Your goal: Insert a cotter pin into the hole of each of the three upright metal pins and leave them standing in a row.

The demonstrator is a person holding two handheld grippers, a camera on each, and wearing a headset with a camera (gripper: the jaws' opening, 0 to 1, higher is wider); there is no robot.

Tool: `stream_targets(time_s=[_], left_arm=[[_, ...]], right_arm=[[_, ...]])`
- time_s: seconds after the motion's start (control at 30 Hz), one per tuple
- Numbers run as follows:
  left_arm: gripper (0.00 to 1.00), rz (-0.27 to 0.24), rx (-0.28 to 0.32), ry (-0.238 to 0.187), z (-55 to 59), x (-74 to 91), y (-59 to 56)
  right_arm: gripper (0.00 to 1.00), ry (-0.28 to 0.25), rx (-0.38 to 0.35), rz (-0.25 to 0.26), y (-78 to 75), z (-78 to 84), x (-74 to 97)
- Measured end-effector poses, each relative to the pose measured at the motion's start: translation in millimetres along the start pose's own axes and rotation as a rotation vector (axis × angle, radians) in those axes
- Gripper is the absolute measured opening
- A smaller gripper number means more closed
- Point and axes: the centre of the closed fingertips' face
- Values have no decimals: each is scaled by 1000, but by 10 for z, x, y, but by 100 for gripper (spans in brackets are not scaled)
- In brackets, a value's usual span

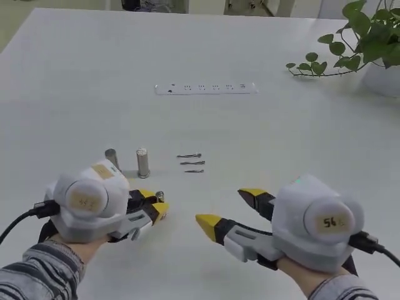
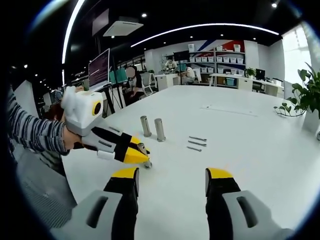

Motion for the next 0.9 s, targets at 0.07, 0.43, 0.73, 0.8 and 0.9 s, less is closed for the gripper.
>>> stream_targets(time_s=[0.07, 0.43, 0.73, 0.8, 0.9], left_arm=[[5, 2, -8, 5, 12, 1, -13], [5, 21, -4, 9, 25, -7, -31], [15, 17, 21, -37, -108, -13, -10], [17, 14, 34, -35, -99, -5, -3], [23, 7, 34, -24, -74, 47, -18]], right_arm=[[50, 4, 0, -1, -1, 7, 2], [48, 8, -8, -1, -5, 22, 9], [49, 39, 14, -4, -63, 20, 13], [48, 49, 24, -14, -78, 1, 12], [46, 83, 66, -53, -90, -23, -12]])
Point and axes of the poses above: the centre of the closed fingertips' face, and the gripper's own axes: x roughly backward along the fingers, y roughly to its left, z roughly out of its underside, and after that the axes turned 8 degrees about -z, right-handed
